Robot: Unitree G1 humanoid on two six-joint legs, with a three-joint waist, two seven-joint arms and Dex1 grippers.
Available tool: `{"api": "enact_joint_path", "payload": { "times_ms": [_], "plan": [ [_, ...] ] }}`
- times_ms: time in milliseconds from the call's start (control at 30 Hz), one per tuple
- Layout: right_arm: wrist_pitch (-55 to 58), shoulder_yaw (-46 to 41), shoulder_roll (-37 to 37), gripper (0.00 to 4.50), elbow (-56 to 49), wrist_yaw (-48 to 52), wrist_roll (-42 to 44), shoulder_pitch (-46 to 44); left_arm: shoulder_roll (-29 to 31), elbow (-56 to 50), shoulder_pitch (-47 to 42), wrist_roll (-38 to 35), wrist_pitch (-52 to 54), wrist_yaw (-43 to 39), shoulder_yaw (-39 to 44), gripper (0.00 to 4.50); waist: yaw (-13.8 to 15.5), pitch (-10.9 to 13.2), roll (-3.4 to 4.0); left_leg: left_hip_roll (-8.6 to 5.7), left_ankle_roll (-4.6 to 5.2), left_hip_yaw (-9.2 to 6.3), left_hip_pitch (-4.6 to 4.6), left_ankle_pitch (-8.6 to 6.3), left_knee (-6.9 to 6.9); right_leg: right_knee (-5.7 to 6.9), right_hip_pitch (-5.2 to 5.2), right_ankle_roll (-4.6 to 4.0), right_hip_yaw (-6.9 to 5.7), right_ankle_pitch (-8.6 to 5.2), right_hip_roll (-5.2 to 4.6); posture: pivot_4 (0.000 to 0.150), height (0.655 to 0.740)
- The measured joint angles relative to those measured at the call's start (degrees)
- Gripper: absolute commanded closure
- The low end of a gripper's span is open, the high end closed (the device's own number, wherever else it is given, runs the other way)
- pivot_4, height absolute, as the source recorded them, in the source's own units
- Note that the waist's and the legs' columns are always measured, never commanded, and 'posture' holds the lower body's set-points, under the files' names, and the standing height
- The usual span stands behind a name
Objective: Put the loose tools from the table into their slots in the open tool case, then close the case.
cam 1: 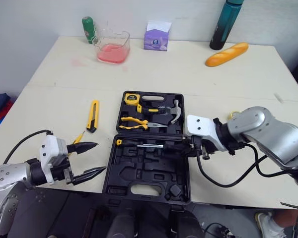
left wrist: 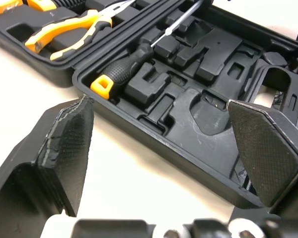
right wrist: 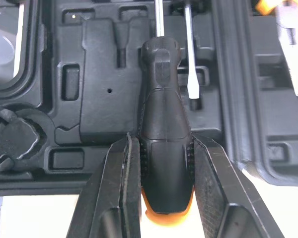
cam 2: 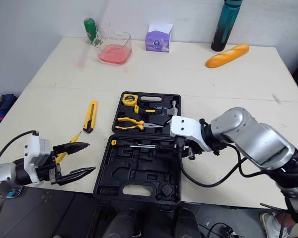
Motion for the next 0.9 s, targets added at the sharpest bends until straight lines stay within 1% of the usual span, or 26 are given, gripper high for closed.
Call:
{"api": "enact_joint_path", "payload": {
  "times_ms": [267,567,900],
  "plan": [
    [1.1,4.6,5.1,3.53,0.0,0.5,-5.0,-3.3,-0.1,-0.8,1.9,0.0,-0.1,1.3,1.2,0.0,-1.0,0.0,0.0,0.03,-0.01,0.0,0.01,0.0,0.0,0.05,-0.02,-0.02,0.01,-0.01,0.02,0.15,0.74],
    [0.9,8.7,8.5,3.53,2.4,1.1,-10.2,-5.2,-0.2,-1.0,3.1,0.0,-0.6,1.4,1.4,0.0,-1.4,0.0,-0.01,0.02,-0.01,0.01,0.01,0.0,0.01,0.07,-0.02,-0.03,0.01,-0.01,0.02,0.15,0.74],
    [2.3,9.0,10.0,3.53,3.6,1.6,-13.0,-5.2,-0.3,-1.0,4.2,0.2,-1.5,1.8,1.4,0.0,-1.4,0.0,-0.01,0.02,-0.01,0.01,0.01,0.0,0.02,0.09,-0.03,-0.03,0.01,-0.01,0.02,0.15,0.74]
  ]
}}
